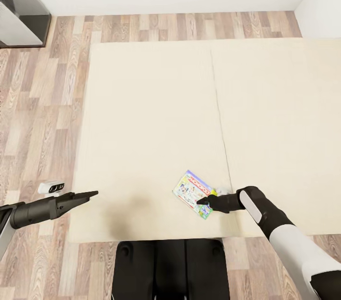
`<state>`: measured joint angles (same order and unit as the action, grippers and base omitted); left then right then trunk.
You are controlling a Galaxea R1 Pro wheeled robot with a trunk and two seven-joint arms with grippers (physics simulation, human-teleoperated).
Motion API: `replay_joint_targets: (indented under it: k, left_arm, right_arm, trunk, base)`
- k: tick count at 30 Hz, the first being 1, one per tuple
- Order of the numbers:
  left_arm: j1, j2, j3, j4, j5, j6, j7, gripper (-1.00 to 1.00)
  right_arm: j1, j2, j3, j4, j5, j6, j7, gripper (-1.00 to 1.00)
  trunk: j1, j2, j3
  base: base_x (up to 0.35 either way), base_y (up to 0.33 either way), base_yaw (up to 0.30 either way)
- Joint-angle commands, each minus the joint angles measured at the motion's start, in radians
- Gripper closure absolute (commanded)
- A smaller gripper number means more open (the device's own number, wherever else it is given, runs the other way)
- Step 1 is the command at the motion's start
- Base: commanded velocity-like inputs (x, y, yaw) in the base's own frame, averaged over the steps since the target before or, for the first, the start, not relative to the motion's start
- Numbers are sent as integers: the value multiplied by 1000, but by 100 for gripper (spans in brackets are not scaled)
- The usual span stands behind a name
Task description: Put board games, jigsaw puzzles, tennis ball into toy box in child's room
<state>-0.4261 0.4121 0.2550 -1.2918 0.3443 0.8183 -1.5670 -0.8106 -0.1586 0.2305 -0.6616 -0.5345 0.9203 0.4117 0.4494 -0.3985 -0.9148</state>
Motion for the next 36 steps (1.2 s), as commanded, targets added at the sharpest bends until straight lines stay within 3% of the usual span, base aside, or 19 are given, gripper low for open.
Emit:
replay_joint_targets:
  k: [1,36]
  left_arm:
    - [0,0,0,0,0,10,-4,-100]
    - [0,0,0,0,-1,10,-4,-100]
  right_arm:
    - [-1,-1,3,-1,5,2,7,-100]
    - [-1,5,1,0,5,2,7,-100]
  trunk:
    - [1,-2,-1]
    - [1,-2,-1]
  base:
    - [0,166,0]
    - [0,71,0]
